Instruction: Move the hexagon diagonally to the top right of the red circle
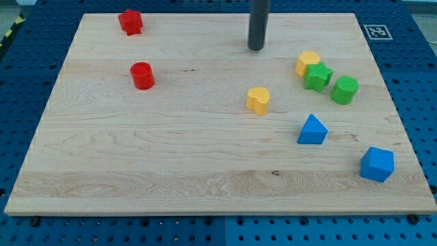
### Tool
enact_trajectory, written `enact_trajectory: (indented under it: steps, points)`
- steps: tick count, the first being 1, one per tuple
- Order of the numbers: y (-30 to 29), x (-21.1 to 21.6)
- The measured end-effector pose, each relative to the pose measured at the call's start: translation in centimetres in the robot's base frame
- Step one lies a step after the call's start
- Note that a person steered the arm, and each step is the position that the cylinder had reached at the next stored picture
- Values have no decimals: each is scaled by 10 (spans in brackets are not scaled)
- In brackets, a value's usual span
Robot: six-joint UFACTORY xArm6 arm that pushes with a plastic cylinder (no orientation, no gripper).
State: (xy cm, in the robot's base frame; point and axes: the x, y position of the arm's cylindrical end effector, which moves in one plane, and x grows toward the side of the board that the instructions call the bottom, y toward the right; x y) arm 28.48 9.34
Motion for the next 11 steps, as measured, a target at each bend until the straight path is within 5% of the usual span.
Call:
enact_trajectory:
  steps: [1, 2, 3, 6, 11]
  points:
    - [84, 0]
    - [124, 46]
    - [119, 74]
    - [5, 71]
    - [-100, 27]
